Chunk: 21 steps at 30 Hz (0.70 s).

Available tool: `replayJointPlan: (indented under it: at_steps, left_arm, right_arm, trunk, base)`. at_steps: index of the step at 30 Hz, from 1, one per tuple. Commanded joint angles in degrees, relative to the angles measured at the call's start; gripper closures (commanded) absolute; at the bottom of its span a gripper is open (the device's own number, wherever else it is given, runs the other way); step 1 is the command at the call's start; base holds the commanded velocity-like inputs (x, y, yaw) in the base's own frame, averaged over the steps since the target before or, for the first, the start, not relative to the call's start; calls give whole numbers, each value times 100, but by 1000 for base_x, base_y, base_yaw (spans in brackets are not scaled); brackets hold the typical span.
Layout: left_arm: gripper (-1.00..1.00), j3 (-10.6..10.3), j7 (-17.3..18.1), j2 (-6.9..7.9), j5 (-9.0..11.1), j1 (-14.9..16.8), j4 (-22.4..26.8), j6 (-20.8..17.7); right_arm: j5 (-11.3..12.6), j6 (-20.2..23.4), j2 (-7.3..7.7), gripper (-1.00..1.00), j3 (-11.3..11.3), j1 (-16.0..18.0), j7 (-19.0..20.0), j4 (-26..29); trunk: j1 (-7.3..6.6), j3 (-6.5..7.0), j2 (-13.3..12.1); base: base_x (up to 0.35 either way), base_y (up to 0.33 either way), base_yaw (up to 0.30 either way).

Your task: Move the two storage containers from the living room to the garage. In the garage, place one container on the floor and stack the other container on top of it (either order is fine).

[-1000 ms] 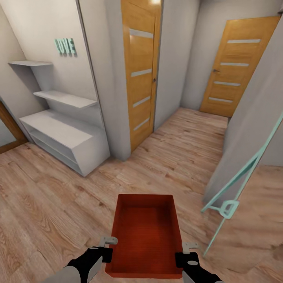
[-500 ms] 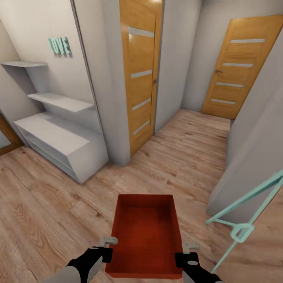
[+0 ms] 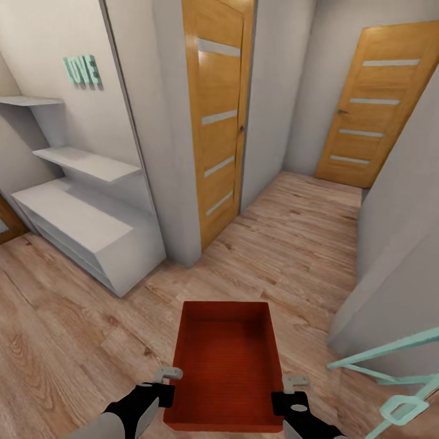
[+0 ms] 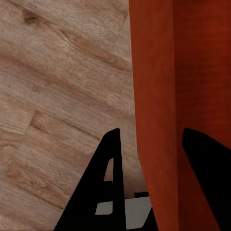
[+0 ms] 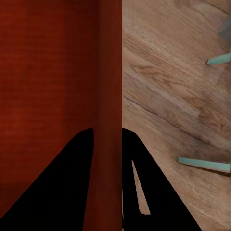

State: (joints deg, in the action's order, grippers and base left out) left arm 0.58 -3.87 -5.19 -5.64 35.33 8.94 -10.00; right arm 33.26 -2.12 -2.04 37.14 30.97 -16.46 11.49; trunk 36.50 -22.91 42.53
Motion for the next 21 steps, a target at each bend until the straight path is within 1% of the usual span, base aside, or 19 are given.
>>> replayJointPlan:
  at_steps: [1,5,21]
  left_arm:
    - [100,4,-26,0,-104,0,12,-37]
    - [100,4,-26,0,-104,0,12,-37]
    - [100,4,-26,0,-104,0,12,-39]
  right_arm:
    - [31,-34,3,100,-19,6,-39,-7]
    - [31,-34,2,100,-22,6,-49,-7]
    - [31,-34,2,100,-23,6,-50,-7]
  trunk:
    - [4,-6,5]
    - [4,-6,5]
    - [4,-6,5]
  base:
    - [325,0,-20]
    - [324,0,-167]
    - [324,0,-247]
